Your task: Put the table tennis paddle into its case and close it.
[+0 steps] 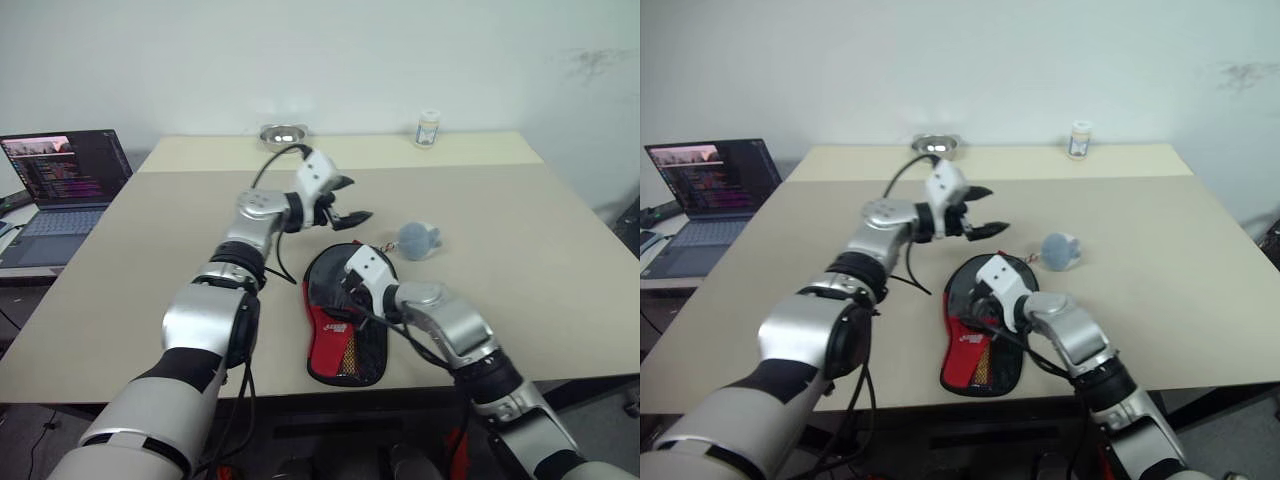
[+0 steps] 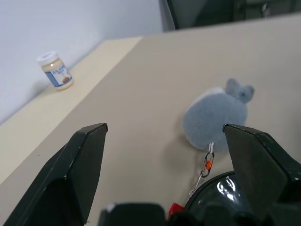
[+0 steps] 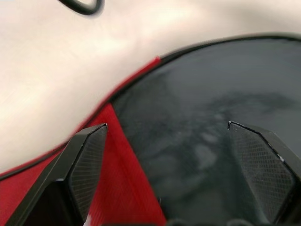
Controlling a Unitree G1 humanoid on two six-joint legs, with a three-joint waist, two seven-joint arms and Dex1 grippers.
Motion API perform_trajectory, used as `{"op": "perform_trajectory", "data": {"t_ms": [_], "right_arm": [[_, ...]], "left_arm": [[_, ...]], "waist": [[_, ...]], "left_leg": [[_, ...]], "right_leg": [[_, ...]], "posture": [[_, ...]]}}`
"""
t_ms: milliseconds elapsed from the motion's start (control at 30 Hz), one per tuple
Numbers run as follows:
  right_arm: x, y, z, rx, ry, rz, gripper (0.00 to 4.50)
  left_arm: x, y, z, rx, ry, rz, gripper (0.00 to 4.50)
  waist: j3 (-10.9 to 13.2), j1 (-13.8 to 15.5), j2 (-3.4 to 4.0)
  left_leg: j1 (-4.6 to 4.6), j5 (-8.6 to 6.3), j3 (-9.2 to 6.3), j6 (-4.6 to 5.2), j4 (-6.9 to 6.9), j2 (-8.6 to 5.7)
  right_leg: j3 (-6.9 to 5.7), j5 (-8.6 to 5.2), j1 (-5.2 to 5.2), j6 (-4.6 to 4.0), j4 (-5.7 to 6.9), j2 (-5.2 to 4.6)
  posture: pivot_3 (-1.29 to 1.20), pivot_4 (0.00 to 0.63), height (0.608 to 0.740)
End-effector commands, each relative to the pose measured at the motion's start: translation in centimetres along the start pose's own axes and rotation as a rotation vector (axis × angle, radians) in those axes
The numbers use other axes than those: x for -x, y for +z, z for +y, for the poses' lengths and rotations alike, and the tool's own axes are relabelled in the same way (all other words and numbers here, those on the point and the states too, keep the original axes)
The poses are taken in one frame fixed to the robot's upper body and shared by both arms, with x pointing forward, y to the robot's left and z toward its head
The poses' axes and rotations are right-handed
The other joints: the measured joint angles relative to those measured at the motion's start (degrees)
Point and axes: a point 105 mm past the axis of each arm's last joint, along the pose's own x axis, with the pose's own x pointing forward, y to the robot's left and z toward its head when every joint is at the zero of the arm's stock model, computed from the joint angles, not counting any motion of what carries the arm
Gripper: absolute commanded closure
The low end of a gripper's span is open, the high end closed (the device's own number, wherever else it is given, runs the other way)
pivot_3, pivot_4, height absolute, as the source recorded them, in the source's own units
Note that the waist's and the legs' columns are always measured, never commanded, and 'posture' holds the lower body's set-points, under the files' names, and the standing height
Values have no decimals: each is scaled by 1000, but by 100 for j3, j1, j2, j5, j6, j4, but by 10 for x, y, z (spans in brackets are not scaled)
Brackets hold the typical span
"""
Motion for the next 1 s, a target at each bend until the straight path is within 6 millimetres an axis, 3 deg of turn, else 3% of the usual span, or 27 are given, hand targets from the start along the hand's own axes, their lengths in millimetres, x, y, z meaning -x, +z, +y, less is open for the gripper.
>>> {"op": "perform_trajectory", "data": {"t_ms": [33, 200, 300, 467, 667, 1000], "right_arm": [[30, 35, 9, 73, 32, -88, 0], [73, 37, -14, 163, -74, -29, 0], [101, 36, -56, 131, -250, -6, 0], [120, 42, -113, 36, -503, -60, 0], [103, 32, -137, -66, -529, -64, 0], [69, 0, -162, -230, -538, -24, 0]], "left_arm": [[5, 7, -4, 10, -53, -59, 216], [13, -21, -36, 60, -239, -21, 216], [19, -47, -68, 74, -399, 50, 216], [14, -62, -85, 81, -429, 87, 216], [7, -79, -90, 90, -391, 150, 216], [4, -84, -93, 96, -368, 159, 216]], "waist": [[0, 16, 0], [0, 38, -1], [0, 44, 0], [3, 44, -4], [2, 49, -4], [1, 46, -3]], "left_leg": [[-16, 0, -7, 0, -1, 0], [-62, 0, -2, 0, 0, -9], [-62, -1, 4, 3, -3, -9], [-57, 0, 16, 5, -3, -3], [-53, 1, 23, 6, 1, -2], [-55, 1, 26, 5, 1, -3]], "right_leg": [[-6, 0, -12, 0, -4, 0], [-6, 0, -55, -1, -9, -9], [-3, 0, -58, -1, -9, -9], [8, 3, -63, -6, 6, -6], [11, 7, -60, -11, 9, -7], [12, 8, -64, -11, 8, -8]], "posture": [[0, 150, 740], [0, 150, 740], [0, 150, 740], [0, 150, 740], [0, 150, 740], [0, 150, 740]]}}
